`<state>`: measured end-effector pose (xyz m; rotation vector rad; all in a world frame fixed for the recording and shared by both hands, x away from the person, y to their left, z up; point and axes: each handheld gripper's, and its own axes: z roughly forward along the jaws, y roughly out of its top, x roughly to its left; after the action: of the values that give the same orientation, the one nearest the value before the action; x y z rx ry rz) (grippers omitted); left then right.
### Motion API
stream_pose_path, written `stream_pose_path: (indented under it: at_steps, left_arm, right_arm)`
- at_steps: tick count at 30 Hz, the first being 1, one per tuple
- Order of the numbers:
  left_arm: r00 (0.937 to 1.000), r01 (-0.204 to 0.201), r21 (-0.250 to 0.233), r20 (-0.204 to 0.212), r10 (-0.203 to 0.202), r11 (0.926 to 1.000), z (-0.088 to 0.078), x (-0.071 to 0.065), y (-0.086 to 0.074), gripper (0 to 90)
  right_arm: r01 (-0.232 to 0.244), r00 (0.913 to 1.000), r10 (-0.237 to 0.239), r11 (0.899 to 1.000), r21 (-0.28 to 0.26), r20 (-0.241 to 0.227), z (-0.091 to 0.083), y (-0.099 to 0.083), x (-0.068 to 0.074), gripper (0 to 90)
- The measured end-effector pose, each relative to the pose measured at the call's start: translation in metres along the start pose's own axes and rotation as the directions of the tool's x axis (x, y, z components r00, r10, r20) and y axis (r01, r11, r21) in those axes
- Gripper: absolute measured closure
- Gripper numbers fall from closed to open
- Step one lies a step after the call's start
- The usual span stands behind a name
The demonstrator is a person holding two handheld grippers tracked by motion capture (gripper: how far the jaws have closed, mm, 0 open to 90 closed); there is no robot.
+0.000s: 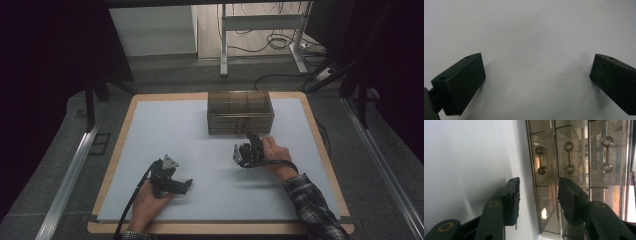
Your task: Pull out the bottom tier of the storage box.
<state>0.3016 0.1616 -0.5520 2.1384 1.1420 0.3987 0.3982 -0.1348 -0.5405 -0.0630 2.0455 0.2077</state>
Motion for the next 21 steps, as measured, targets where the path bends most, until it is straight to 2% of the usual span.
stream_pose_path:
  at_steps: [1, 4, 8, 10, 14, 17, 18, 21]
  left_arm:
    - [1.0, 0.0, 0.0, 0.0, 0.0, 1.0, 0.0, 0.0, 0.0, 0.0]
    - [1.0, 0.0, -0.001, 0.0, 0.0, 1.0, 0.0, 0.0, 0.0, 0.0]
    - [1.0, 0.0, -0.001, 0.0, 0.0, 1.0, 0.0, 0.0, 0.0, 0.0]
    - [1.0, 0.0, -0.001, 0.0, 0.0, 1.0, 0.0, 0.0, 0.0, 0.0]
    - [1.0, 0.0, -0.001, 0.0, 0.0, 1.0, 0.0, 0.0, 0.0, 0.0]
    - [1.0, 0.0, -0.001, 0.0, 0.0, 1.0, 0.0, 0.0, 0.0, 0.0]
    - [1.0, 0.0, -0.001, 0.0, 0.0, 1.0, 0.0, 0.0, 0.0, 0.0]
    - [1.0, 0.0, -0.001, 0.0, 0.0, 1.0, 0.0, 0.0, 0.0, 0.0]
  right_arm:
    - [0.02, 0.9997, -0.02, 1.0, 0.021, 0.016, 0.0, 0.002, 0.0, 54.3]
    - [0.069, 0.997, -0.07, 0.997, 0.039, 0.034, 0.006, 0.004, 0.0, 57.7]
    - [0.08, 0.9951, -0.082, 0.996, 0.038, 0.056, 0.015, 0.006, 0.003, 62.4]
    - [0.106, 0.9921, -0.109, 0.992, 0.062, 0.061, 0.017, 0.009, 0.003, 64.9]
    - [0.115, 0.9913, -0.118, 0.992, 0.051, 0.059, 0.022, 0.011, 0.003, 67.6]
    - [0.124, 0.9885, -0.129, 0.991, 0.058, 0.079, 0.029, 0.011, 0.004, 70.4]
    - [0.133, 0.9873, -0.14, 0.987, 0.086, 0.075, 0.029, 0.012, 0.003, 71.2]
    - [0.133, 0.9874, -0.138, 0.989, 0.063, 0.077, 0.034, 0.011, 0.003, 73.4]
